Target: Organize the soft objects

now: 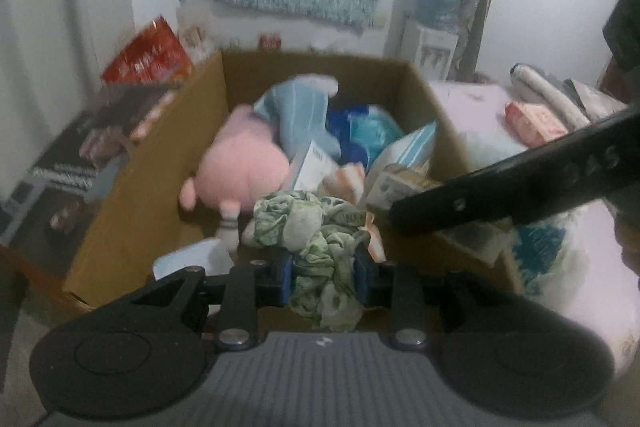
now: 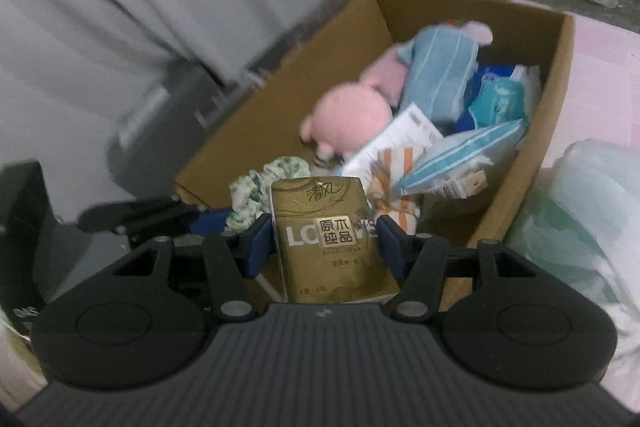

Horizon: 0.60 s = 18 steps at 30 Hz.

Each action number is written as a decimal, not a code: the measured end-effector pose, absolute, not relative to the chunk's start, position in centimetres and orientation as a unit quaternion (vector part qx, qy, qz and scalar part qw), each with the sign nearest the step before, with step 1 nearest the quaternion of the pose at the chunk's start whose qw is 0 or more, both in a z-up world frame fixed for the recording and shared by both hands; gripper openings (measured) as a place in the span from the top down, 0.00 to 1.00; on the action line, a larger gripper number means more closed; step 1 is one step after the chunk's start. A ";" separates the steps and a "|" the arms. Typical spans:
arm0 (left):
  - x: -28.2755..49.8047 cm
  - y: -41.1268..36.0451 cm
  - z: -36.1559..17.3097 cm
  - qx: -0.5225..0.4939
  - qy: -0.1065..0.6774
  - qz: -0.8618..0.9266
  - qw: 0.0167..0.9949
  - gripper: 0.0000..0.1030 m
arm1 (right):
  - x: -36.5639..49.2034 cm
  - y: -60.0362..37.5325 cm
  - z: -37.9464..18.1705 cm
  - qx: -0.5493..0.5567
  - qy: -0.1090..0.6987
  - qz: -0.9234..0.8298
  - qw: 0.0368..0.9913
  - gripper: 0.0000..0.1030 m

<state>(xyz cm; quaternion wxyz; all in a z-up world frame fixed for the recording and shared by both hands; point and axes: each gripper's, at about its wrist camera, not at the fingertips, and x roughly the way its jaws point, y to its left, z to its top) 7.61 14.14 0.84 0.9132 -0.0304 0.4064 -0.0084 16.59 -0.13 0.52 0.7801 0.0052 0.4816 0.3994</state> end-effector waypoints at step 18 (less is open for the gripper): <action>8.3 15.4 -1.3 -0.034 0.440 -0.011 0.897 0.49 | 18.0 -0.3 -0.7 -0.029 0.517 0.382 0.765 0.29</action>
